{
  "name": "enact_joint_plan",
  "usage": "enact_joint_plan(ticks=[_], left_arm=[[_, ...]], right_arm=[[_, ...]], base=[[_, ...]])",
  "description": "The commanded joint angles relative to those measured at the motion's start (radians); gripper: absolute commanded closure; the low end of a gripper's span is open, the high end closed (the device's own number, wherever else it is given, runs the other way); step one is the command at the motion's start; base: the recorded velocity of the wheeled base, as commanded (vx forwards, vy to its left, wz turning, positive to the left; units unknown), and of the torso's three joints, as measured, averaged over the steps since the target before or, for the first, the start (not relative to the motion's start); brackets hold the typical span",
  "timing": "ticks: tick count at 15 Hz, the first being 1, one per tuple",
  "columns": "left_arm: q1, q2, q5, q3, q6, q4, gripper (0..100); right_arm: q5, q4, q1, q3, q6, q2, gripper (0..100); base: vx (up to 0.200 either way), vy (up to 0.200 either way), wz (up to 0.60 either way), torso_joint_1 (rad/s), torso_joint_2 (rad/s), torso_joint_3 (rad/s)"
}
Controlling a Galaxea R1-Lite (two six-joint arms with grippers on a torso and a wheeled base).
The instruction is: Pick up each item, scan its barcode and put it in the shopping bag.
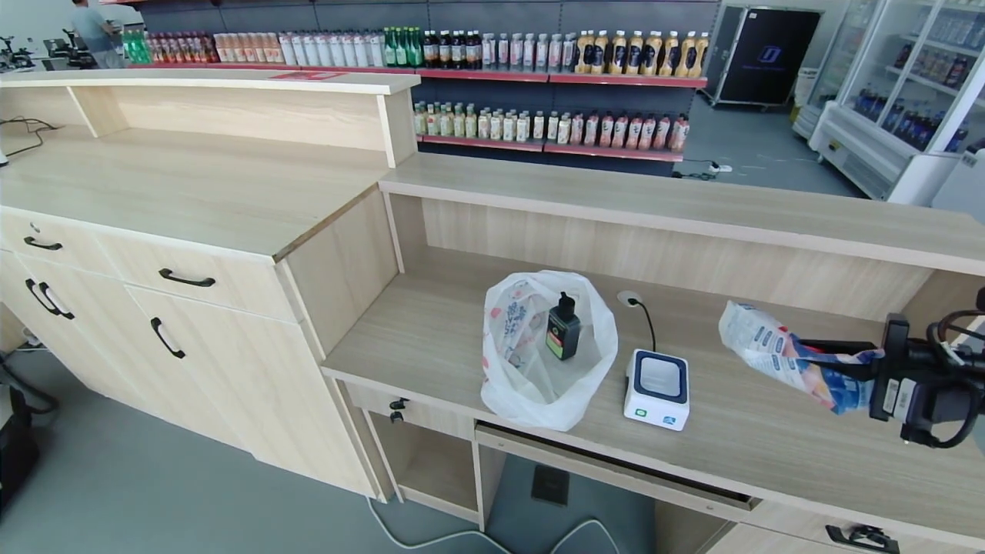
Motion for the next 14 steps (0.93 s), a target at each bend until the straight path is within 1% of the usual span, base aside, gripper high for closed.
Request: enact_joint_plan(ticks=[1, 2, 6, 8, 10, 14], left_arm=[[0.000, 0.000, 0.000, 0.000, -0.001, 0.000, 0], [0.000, 0.000, 0.000, 0.000, -0.001, 0.000, 0], [0.000, 0.000, 0.000, 0.000, -0.001, 0.000, 0], [0.000, 0.000, 0.000, 0.000, -0.001, 0.000, 0], [0.000, 0.000, 0.000, 0.000, -0.001, 0.000, 0], [0.000, 0.000, 0.000, 0.000, -0.001, 0.000, 0]], right_arm=[[0.000, 0.001, 0.043, -0.015, -0.028, 0.043, 100], [-0.005, -0.001, 0.045, -0.020, -0.034, 0.054, 100], [-0.010, 0.001, 0.052, -0.041, -0.137, 0.092, 100], [-0.045, 0.003, 0.052, -0.052, -0.204, 0.118, 100], [-0.048, 0.006, 0.059, -0.051, -0.259, 0.140, 100], [-0.048, 0.095, 0.074, -0.078, -0.364, 0.160, 100]], base=[[0.000, 0.000, 0.00, 0.000, 0.00, 0.000], [0.000, 0.000, 0.00, 0.000, 0.00, 0.000], [0.000, 0.000, 0.00, 0.000, 0.00, 0.000], [0.000, 0.000, 0.00, 0.000, 0.00, 0.000], [0.000, 0.000, 0.00, 0.000, 0.00, 0.000], [0.000, 0.000, 0.00, 0.000, 0.00, 0.000]])
